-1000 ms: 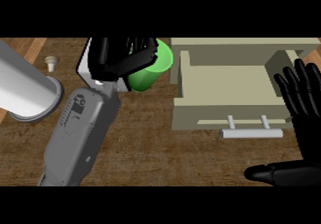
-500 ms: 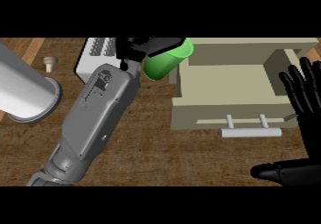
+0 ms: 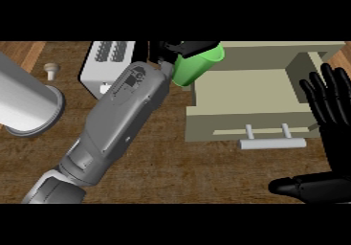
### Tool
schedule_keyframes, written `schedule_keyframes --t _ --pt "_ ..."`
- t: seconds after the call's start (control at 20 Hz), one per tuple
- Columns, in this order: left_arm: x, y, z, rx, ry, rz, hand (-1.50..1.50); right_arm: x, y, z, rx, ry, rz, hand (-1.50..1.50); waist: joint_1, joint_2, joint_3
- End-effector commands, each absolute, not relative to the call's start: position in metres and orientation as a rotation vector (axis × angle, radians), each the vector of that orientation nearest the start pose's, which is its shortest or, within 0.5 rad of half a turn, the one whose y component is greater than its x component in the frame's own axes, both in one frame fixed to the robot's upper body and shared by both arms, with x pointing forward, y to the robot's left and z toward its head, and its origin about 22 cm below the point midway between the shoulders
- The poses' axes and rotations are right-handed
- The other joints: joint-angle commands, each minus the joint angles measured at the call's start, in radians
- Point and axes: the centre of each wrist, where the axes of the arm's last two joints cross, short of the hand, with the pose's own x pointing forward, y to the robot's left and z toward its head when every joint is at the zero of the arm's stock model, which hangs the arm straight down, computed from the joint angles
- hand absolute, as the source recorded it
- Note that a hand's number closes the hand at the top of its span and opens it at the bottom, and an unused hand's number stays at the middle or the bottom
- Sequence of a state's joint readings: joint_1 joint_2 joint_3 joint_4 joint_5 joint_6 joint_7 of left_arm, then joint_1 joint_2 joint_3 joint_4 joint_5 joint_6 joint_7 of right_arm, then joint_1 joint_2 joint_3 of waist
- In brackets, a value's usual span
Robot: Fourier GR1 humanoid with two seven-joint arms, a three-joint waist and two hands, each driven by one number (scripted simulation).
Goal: Pick up the cup, place it into the drawer and close the drawer
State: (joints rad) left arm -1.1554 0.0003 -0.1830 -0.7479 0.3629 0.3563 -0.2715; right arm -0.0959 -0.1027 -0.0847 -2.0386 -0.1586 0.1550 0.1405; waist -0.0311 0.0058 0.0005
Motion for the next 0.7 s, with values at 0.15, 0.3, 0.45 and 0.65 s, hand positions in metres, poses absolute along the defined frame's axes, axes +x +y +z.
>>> schedule_keyframes --t 0.15,0.3,0.45,0.65 --pt "0.434 0.03 0.153 -0.186 -1.93 -0.161 1.5 0.219 -0.255 0.133 0.148 -1.991 0.146 -1.5 -0.021 0.004 0.0" --pt "0.435 0.018 0.165 -0.15 -1.924 -0.196 1.5 0.235 -0.262 0.133 0.161 -2.009 0.176 -1.5 -0.029 0.009 0.001" --pt "0.435 0.018 0.154 -0.121 -1.913 -0.245 1.5 0.236 -0.259 0.126 0.141 -1.995 0.151 -1.5 -0.031 0.01 0.001" --pt "0.43 0.016 0.138 -0.076 -1.901 -0.281 1.5 0.238 -0.24 0.133 0.216 -2.021 0.18 -1.5 -0.056 0.013 0.001"
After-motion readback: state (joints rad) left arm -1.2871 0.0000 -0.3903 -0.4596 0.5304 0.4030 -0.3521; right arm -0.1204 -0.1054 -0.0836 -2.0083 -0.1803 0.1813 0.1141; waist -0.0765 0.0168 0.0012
